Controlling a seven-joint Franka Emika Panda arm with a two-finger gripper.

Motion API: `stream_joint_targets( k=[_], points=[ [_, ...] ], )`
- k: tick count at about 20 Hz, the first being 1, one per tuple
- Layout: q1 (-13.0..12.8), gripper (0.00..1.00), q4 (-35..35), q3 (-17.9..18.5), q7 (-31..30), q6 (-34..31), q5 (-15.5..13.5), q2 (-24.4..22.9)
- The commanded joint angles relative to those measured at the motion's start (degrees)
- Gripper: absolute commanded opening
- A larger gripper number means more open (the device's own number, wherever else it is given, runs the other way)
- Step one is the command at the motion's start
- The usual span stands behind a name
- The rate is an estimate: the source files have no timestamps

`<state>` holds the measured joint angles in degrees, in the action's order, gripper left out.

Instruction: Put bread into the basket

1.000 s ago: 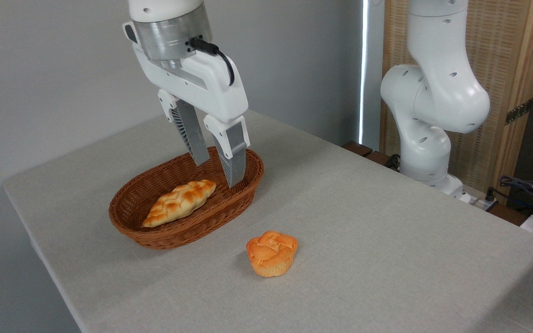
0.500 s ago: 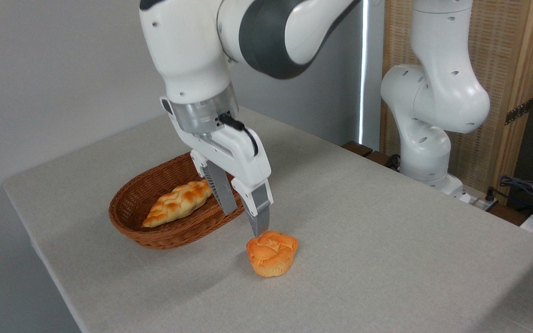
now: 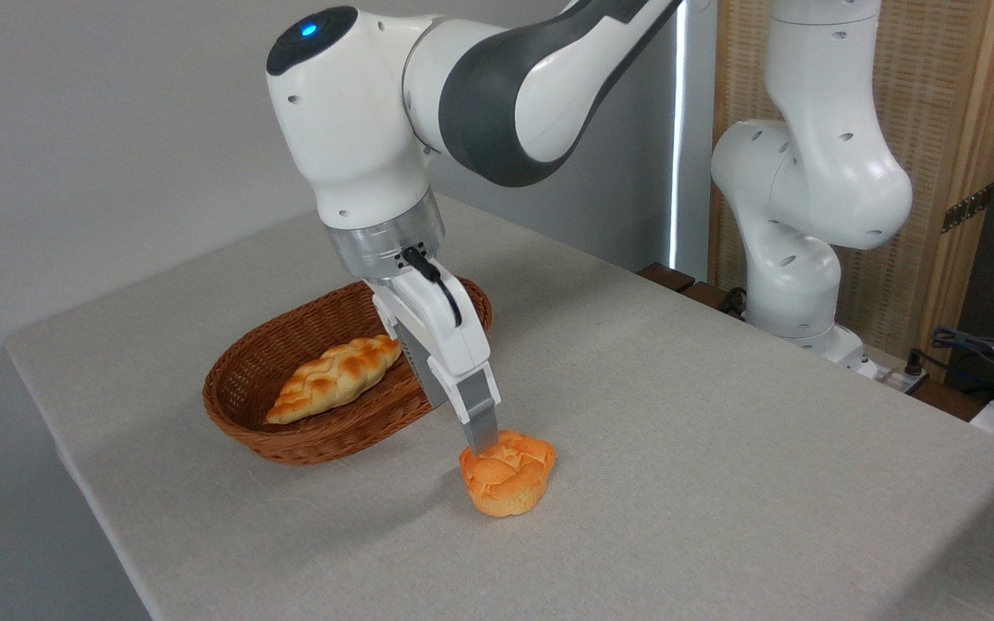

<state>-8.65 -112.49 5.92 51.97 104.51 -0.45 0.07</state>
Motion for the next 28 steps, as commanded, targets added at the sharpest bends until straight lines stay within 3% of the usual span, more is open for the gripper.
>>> stream_joint_targets(
  k=[1,9,12,17,18,20,21,22,28],
  points=[
    [-0.6,1.0,-2.9,0.6,3.1,4.8,0.2,0.2],
    [-0.6,1.0,-5.3,0.6,3.5,6.3,0.7,1.6],
    [-0.6,1.0,-7.2,0.6,7.6,6.2,0.7,1.6],
    [-0.6,0.99,-8.6,0.7,7.7,6.3,0.9,1.6],
    [-0.6,0.85,-8.7,0.7,7.7,6.3,1.0,1.6],
    [-0.5,0.45,-8.5,0.8,7.8,6.3,0.9,1.6],
    [-0.5,0.31,-8.5,0.8,7.8,6.3,0.9,1.6],
    [-0.5,0.25,-8.4,0.9,7.8,6.3,0.9,1.4],
    [-0.5,0.27,-8.3,1.2,7.8,6.2,0.9,0.8]
  ],
)
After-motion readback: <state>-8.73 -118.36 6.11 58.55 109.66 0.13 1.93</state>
